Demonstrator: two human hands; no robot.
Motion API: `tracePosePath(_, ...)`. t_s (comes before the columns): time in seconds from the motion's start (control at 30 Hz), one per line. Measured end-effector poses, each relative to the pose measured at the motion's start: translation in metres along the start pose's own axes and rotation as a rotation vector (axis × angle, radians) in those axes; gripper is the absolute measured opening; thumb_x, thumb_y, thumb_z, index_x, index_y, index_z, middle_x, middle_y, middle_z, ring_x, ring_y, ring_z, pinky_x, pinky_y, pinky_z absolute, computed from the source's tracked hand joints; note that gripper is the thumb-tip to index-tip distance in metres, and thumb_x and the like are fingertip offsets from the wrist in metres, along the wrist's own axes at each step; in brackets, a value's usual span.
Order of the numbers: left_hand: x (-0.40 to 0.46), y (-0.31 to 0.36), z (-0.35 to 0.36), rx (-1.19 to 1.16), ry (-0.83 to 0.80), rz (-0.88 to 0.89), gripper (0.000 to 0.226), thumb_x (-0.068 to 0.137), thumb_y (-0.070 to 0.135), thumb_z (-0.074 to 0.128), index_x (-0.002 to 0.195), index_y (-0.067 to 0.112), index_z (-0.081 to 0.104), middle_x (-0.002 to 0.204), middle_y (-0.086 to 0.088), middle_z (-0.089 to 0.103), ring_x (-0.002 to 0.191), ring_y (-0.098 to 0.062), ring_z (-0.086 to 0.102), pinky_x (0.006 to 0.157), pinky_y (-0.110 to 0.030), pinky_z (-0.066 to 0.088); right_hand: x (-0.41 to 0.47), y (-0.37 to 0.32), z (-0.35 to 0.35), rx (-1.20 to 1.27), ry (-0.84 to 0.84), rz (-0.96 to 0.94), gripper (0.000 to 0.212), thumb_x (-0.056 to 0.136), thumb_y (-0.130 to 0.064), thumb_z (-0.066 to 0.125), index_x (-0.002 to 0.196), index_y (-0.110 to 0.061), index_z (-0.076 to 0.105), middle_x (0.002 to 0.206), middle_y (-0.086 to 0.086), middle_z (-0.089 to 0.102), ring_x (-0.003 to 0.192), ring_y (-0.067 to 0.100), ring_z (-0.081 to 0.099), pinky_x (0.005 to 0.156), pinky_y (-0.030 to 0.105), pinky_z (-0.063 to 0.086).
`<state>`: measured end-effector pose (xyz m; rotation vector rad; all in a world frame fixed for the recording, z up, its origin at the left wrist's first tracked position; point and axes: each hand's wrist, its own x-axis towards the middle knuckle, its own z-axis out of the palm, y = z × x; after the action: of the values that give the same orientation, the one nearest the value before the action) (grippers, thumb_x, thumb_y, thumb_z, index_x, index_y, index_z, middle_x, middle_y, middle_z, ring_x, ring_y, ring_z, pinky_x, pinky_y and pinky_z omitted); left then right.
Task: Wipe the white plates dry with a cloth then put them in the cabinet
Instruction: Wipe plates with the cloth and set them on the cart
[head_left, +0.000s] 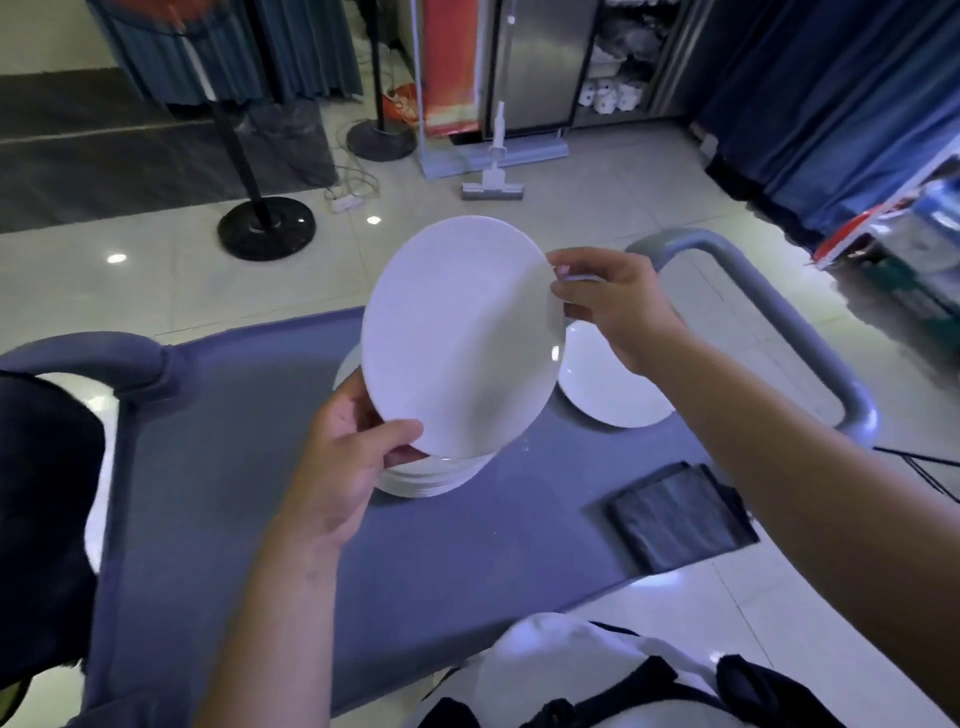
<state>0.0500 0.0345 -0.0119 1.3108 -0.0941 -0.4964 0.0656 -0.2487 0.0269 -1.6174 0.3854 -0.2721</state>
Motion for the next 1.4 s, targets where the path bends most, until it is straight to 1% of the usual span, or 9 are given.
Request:
tracePosePath(0.17,-0.014,-0.034,0.051,-0.170,0.049,-0.086,0.047,0.071,0.000,0.067,0.112,0.023,0.070,0.109,0.000,0.075,0.100,-0.023,0.072,0.073,-0.038,0.063,-0.035,0.046,-0.064,-0.342,0.151,0.130,0.022,0.092,-0.011,0.067,0.104,-0.029,0.072,0.093,-0.008,0.069,0.089,0.015,0.064,0.082,0.030,0.055)
tracePosePath(0.37,-0.018,-0.055,0.087,-0.116,0.047,-0.181,0.053,0.070,0.004,0.064,0.117,0.027,0.069,0.109,0.003,0.076,0.103,-0.016,0.072,0.081,-0.042,0.063,-0.117,0.130,-0.132,-1.387,-0.573,0.347,0.060,0.095,-0.026,0.056,0.150,-0.035,0.036,0.152,-0.014,0.041,0.140,0.012,0.035,0.114,0.037,0.026)
tracePosePath(0.5,-0.015,-0.057,0.106,-0.071,0.056,-0.205,0.056,0.069,0.004,0.062,0.120,0.026,0.069,0.111,0.002,0.076,0.103,-0.012,0.071,0.079,-0.039,0.062,-0.131,0.164,-0.134,-1.595,-0.643,0.206,0.082,0.089,-0.049,0.061,0.158,-0.034,0.019,0.164,-0.010,0.023,0.153,0.017,0.017,0.119,0.050,0.008)
tracePosePath(0.67,-0.012,-0.061,0.119,-0.037,0.089,-0.226,0.058,0.071,0.005,0.064,0.124,0.027,0.068,0.115,0.001,0.075,0.111,-0.017,0.069,0.081,-0.039,0.062,-0.161,0.182,-0.140,-1.415,-0.470,-0.118,0.068,0.058,-0.036,0.090,0.121,-0.026,0.067,0.127,0.000,0.066,0.117,0.028,0.064,0.101,0.041,0.028)
tracePosePath(0.8,-0.011,-0.066,0.129,-0.034,0.097,-0.238,0.060,0.070,0.006,0.064,0.127,0.027,0.066,0.117,0.002,0.074,0.112,-0.016,0.069,0.080,-0.037,0.061,-0.193,0.201,-0.169,-1.370,-0.621,-0.105,0.072,0.075,-0.046,0.079,0.142,-0.033,0.055,0.153,-0.009,0.047,0.141,0.014,0.044,0.113,0.043,0.038)
tracePosePath(0.97,-0.013,-0.072,0.143,-0.086,0.098,-0.291,0.052,0.069,0.003,0.064,0.115,0.026,0.072,0.110,0.004,0.076,0.103,-0.012,0.071,0.077,-0.038,0.062,-0.177,0.202,-0.175,-1.230,-0.490,-0.181,0.048,0.072,-0.025,0.090,0.116,-0.031,0.073,0.131,-0.012,0.067,0.121,0.012,0.063,0.085,0.041,0.053)
tracePosePath(1.1,-0.008,-0.073,0.146,-0.145,0.116,-0.289,0.052,0.068,0.002,0.064,0.116,0.022,0.070,0.110,0.005,0.075,0.105,-0.018,0.070,0.075,-0.037,0.061,-0.178,0.212,-0.180,-1.265,-0.507,-0.304,0.037,0.082,-0.034,0.078,0.118,-0.027,0.072,0.135,-0.009,0.065,0.124,0.014,0.060,0.091,0.040,0.042)
tracePosePath(1.2,-0.004,-0.073,0.146,-0.160,0.132,-0.263,0.050,0.069,0.002,0.065,0.114,0.020,0.070,0.111,0.003,0.074,0.105,-0.021,0.068,0.075,-0.037,0.061,-0.178,0.219,-0.183,-1.222,-0.395,-0.371,0.030,0.095,-0.035,0.052,0.113,-0.026,0.075,0.131,-0.006,0.067,0.121,0.016,0.061,0.089,0.038,0.043)
tracePosePath(1.4,-0.006,-0.066,0.138,-0.206,0.094,-0.196,0.051,0.071,-0.002,0.061,0.117,0.019,0.068,0.111,-0.001,0.072,0.099,-0.020,0.070,0.074,-0.037,0.060,-0.163,0.184,-0.178,-0.973,-0.067,-0.192,0.019,0.095,-0.012,0.063,0.110,-0.013,0.074,0.104,-0.002,0.072,0.091,0.020,0.066,0.079,0.029,0.052)
